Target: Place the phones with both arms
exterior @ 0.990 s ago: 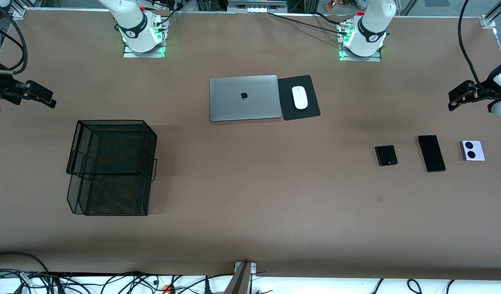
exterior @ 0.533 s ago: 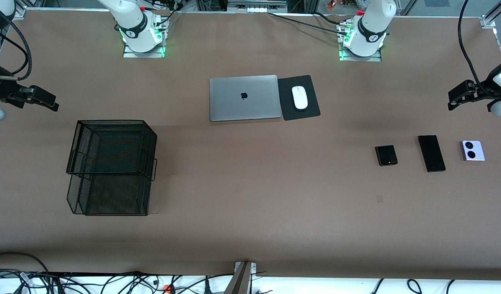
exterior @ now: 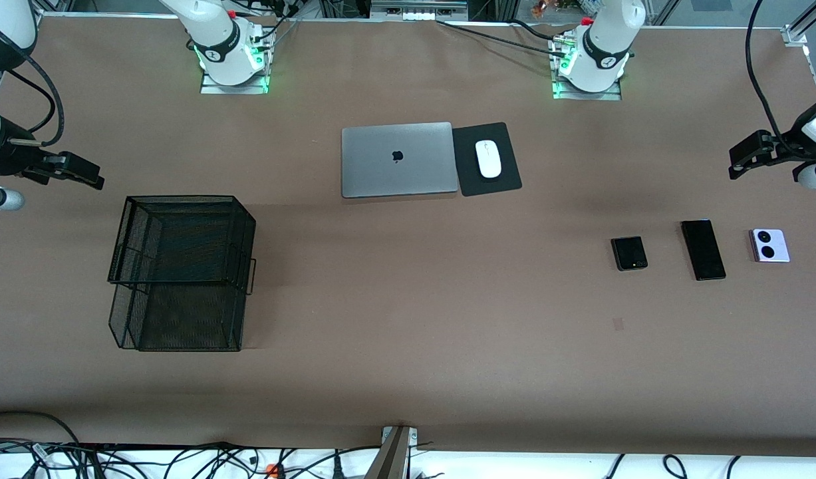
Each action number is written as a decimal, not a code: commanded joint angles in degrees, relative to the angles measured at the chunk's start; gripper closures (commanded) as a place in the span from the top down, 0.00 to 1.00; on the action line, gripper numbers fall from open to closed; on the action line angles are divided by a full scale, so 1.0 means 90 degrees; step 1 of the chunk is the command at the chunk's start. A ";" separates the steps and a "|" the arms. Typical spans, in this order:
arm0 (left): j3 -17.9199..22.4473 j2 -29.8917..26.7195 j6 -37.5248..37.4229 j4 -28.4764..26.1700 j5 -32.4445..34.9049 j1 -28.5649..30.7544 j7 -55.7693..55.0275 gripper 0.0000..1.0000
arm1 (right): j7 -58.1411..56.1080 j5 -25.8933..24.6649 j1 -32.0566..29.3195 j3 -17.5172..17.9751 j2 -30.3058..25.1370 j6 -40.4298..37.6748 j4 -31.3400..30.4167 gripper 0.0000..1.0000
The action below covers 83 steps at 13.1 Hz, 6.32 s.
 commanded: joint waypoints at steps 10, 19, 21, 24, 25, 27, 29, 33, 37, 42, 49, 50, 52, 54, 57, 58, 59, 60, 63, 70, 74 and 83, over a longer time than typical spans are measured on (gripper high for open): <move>0.0053 0.1837 0.0795 -0.0286 -0.0102 0.0226 0.0047 1.00 | 0.0086 -0.0001 -0.0032 0.0089 -0.0091 0.0139 -0.0017 1.00; 0.0034 0.2423 0.5896 -0.3236 -0.0180 0.0305 -0.0061 1.00 | 0.0086 0.0018 -0.0032 0.0089 -0.0071 0.0207 -0.0017 1.00; 0.0033 0.2746 0.6686 -0.3470 -0.0180 0.0305 -0.0051 1.00 | 0.0077 0.0009 -0.0032 0.0089 -0.0071 0.0217 -0.0017 1.00; -0.0025 0.2933 0.6983 -0.3608 -0.0209 0.0305 -0.0119 1.00 | 0.0077 0.0009 -0.0032 0.0089 -0.0062 0.0217 -0.0017 1.00; -0.0160 0.2923 0.6973 -0.3618 -0.0239 0.0324 -0.0187 1.00 | 0.0077 0.0009 -0.0032 0.0089 -0.0052 0.0217 -0.0017 1.00; -0.0181 0.2855 0.6944 -0.3608 -0.0258 0.0334 -0.0256 1.00 | 0.0077 0.0009 -0.0032 0.0089 -0.0052 0.0217 -0.0017 1.00; -0.0181 0.2825 0.6925 -0.3608 -0.0258 0.0344 -0.0256 1.00 | 0.0077 0.0009 -0.0032 0.0089 -0.0052 0.0217 -0.0017 1.00; -0.0181 0.3068 0.6905 -0.3637 -0.0258 0.0441 -0.0256 1.00 | 0.0077 0.0008 -0.0022 0.0089 -0.0032 0.0217 -0.0017 1.00; -0.0191 0.3099 0.6856 -0.3638 -0.0258 0.0480 -0.0256 0.58 | 0.0077 0.0009 -0.0022 0.0089 -0.0022 0.0236 -0.0017 1.00; -0.0201 0.3021 0.5865 -0.3035 -0.0249 0.0451 -0.0207 0.33 | 0.0077 0.0009 -0.0022 0.0089 -0.0022 0.0236 -0.0017 1.00; -0.0201 0.3089 0.2375 -0.0358 -0.0171 -0.0046 0.0288 0.40 | 0.0077 -0.0001 -0.0022 0.0099 -0.0022 0.0236 -0.0017 1.00; -0.0201 0.3089 0.2296 -0.0231 -0.0170 -0.0163 0.0697 0.40 | 0.0077 -0.0001 -0.0022 0.0089 -0.0022 0.0236 -0.0017 1.00; -0.0191 0.3079 0.2208 -0.0093 -0.0151 -0.0291 0.1382 0.39 | 0.0077 -0.0001 -0.0022 0.0099 -0.0022 0.0236 -0.0017 1.00; -0.0298 0.3079 0.2198 -0.0034 -0.0132 -0.0466 0.1676 0.28 | 0.0077 -0.0001 -0.0022 0.0099 -0.0022 0.0236 -0.0017 1.00; -0.0347 0.3079 0.2198 0.0112 -0.0131 -0.0896 0.2341 0.24 | 0.0077 -0.0001 -0.0013 0.0099 -0.0022 0.0246 -0.0017 1.00; -0.0405 0.3079 0.2208 0.0142 -0.0141 -0.0926 0.2506 0.24 | 0.0077 -0.0001 -0.0013 0.0099 -0.0022 0.0265 -0.0017 1.00; -0.0580 0.3098 0.2275 0.0151 -0.0151 -0.0984 0.2788 0.24 | 0.0077 -0.0001 -0.0022 0.0099 -0.0022 0.0266 -0.0017 1.00; -0.0688 0.3166 0.2276 0.0248 -0.0151 -0.1062 0.2926 0.22 | 0.0077 0.0008 -0.0013 0.0099 -0.0022 0.0266 -0.0017 1.00; -0.0952 0.3449 0.2451 0.0405 -0.0151 -0.1578 0.3442 0.22 | 0.0077 -0.0001 -0.0013 0.0099 -0.0013 0.0266 -0.0017 1.00; -0.0972 0.3586 0.2608 0.0406 -0.0181 -0.2651 0.0264 0.15 | 0.0077 -0.0001 -0.0013 0.0099 -0.0013 0.0266 -0.0017 1.00; -0.0972 0.4083 0.3329 0.0444 -0.0180 -0.3025 -0.1397 0.12 | 0.0077 0.0009 -0.0013 0.0099 -0.0013 0.0266 -0.0017 1.00; -0.0933 0.5071 0.4815 0.0679 -0.0170 -0.3856 -0.4161 0.33 | 0.0077 -0.0001 -0.0013 0.0099 -0.0003 0.0256 -0.0017 1.00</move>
